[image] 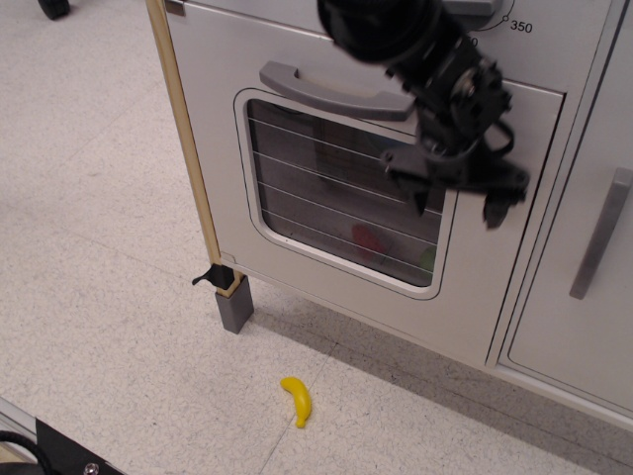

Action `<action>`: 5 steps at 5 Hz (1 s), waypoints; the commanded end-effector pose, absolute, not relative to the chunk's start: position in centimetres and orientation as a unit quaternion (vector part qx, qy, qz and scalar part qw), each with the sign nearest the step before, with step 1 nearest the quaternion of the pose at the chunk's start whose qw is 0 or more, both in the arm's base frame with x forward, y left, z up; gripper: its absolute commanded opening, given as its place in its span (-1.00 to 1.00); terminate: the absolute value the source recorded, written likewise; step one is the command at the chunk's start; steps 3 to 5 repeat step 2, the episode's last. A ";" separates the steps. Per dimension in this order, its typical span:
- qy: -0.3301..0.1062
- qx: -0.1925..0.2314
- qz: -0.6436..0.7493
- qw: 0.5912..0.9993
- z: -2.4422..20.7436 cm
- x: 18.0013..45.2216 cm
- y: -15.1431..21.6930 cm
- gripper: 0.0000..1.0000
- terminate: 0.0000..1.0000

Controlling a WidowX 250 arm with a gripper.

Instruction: Close oven

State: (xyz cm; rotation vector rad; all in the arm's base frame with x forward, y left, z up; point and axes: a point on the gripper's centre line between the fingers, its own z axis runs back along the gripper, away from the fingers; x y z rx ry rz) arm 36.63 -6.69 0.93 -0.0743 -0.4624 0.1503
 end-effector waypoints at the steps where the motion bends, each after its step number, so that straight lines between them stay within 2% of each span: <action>1: -0.262 -0.040 0.061 0.962 4.9 36.7 -6.6 1.00 -1.00; 2: -0.262 -0.040 0.061 0.962 4.9 36.7 -6.6 1.00 1.00; 5: -0.262 -0.040 0.061 0.962 4.9 36.7 -6.6 1.00 1.00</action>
